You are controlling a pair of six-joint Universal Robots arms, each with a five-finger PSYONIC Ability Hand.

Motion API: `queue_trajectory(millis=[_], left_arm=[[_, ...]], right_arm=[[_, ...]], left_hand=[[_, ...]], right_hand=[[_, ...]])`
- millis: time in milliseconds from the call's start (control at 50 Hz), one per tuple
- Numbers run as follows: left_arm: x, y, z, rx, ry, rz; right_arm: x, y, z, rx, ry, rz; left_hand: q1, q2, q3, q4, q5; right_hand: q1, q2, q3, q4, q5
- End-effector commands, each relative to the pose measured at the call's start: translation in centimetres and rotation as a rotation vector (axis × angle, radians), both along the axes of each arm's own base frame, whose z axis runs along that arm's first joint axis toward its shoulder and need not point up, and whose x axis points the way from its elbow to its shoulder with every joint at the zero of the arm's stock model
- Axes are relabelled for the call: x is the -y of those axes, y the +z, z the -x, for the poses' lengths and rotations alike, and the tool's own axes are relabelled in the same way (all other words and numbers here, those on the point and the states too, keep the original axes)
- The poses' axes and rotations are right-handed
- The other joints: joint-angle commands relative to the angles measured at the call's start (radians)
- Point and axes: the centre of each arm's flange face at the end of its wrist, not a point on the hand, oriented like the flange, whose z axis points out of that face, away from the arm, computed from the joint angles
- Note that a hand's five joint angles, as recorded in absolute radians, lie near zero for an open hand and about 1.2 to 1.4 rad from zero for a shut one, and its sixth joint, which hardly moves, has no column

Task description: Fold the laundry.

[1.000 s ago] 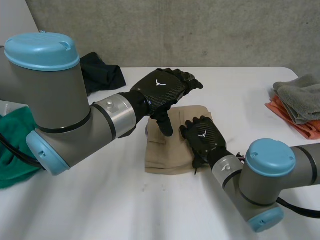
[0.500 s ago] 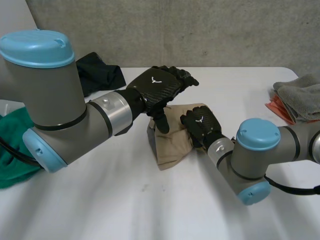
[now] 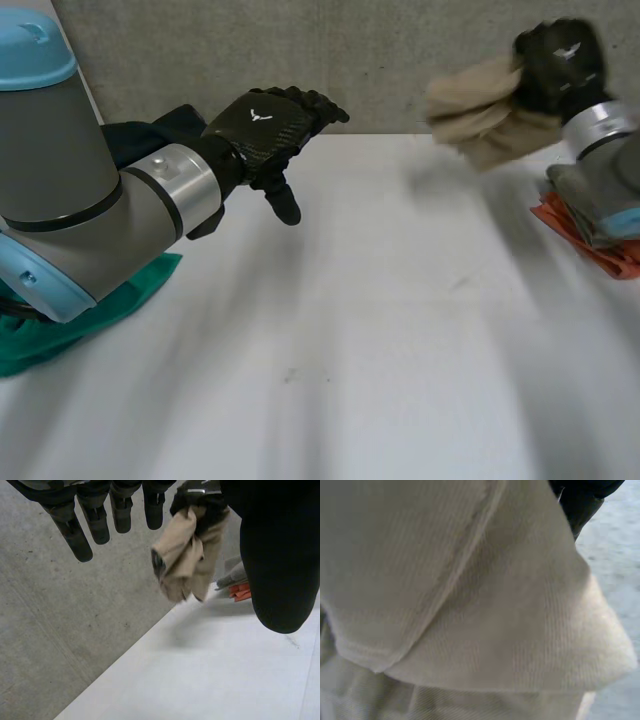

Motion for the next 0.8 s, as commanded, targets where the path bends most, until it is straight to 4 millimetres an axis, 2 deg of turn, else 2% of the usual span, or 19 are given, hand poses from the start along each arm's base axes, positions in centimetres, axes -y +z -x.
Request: queue_trajectory(millis=[20,60,120,180,240,340,400,480,560,600,680,700,720,780,800], left_arm=[[-0.3,-0.2,0.3,0.001,-0.012,-0.005],[-0.3,-0.2,0.3,0.001,-0.012,-0.005],[-0.4,-0.3,0.4,0.000,-0.013,-0.006],[-0.5,-0.4,0.6,0.003,-0.019,-0.008],[-0.7,-0.6,0.8,0.006,-0.022,-0.013],[-0.9,-1.0,0.8,0.015,-0.007,-0.024],[-0.9,-1.2,0.8,0.019,-0.006,-0.028],[-1.0,-1.3,0.8,0.021,-0.007,-0.030],[-1.1,-1.4,0.9,0.022,-0.009,-0.032],[-1.2,-1.3,1.0,0.021,-0.013,-0.030],[-1.4,-1.2,1.1,0.019,-0.018,-0.026],[-1.4,-1.2,1.1,0.019,-0.018,-0.026],[-1.3,-1.1,1.1,0.017,-0.018,-0.024],[-1.4,-1.1,1.1,0.015,-0.019,-0.020],[-1.5,-0.9,1.2,0.012,-0.022,-0.016]], right_arm=[[4.1,0.1,8.6,0.030,-0.037,0.007],[4.7,-0.6,10.6,0.034,-0.038,-0.009],[5.8,-2.7,15.3,0.063,-0.029,-0.069],[6.0,-4.8,18.5,0.071,0.028,-0.111],[6.0,-6.2,20.0,0.057,0.086,-0.118],[5.1,-8.8,25.9,0.069,0.108,-0.134],[4.5,-10.0,27.5,0.098,0.117,-0.170],[3.7,-11.7,28.0,0.098,0.147,-0.220],[3.0,-13.0,29.7,0.087,0.140,-0.248],[2.8,-14.0,29.9,0.080,0.142,-0.258],[2.5,-14.3,29.7,0.083,0.136,-0.264],[2.5,-14.2,29.7,0.086,0.132,-0.263],[2.5,-14.0,30.0,0.100,0.117,-0.265],[2.5,-13.2,30.5,0.138,0.072,-0.265],[2.3,-12.0,30.7,0.167,0.038,-0.271]], left_hand=[[0.025,0.027,0.026,0.001,-0.016],[0.025,0.027,0.026,0.001,-0.016],[0.025,0.027,0.026,0.001,-0.016],[0.025,0.027,0.026,0.001,-0.016],[0.027,0.030,0.029,0.004,-0.013],[0.027,0.030,0.029,0.004,-0.013],[0.027,0.030,0.029,0.004,-0.013],[0.027,0.030,0.029,0.004,-0.013],[0.027,0.030,0.029,0.004,-0.013],[0.027,0.030,0.029,0.004,-0.013],[0.030,0.033,0.032,0.007,-0.010],[0.030,0.033,0.032,0.007,-0.010],[0.030,0.033,0.032,0.007,-0.010],[0.030,0.033,0.032,0.007,-0.010],[0.027,0.030,0.029,0.004,-0.013]], right_hand=[[0.468,0.227,0.231,0.195,0.305],[0.468,0.227,0.231,0.195,0.305],[0.468,0.227,0.231,0.195,0.305],[0.468,0.227,0.231,0.195,0.305],[0.468,0.227,0.231,0.195,0.305],[0.468,0.227,0.231,0.195,0.305],[0.468,0.227,0.231,0.195,0.305],[0.468,0.227,0.231,0.195,0.305],[0.468,0.227,0.231,0.195,0.305],[0.468,0.227,0.231,0.195,0.305],[0.468,0.227,0.231,0.195,0.305],[0.333,0.091,0.095,0.059,0.169],[-0.038,-0.279,-0.275,-0.311,-0.202],[-0.621,-0.862,-0.858,-0.894,-0.785],[-0.754,-0.995,-0.991,-1.027,-0.917]])
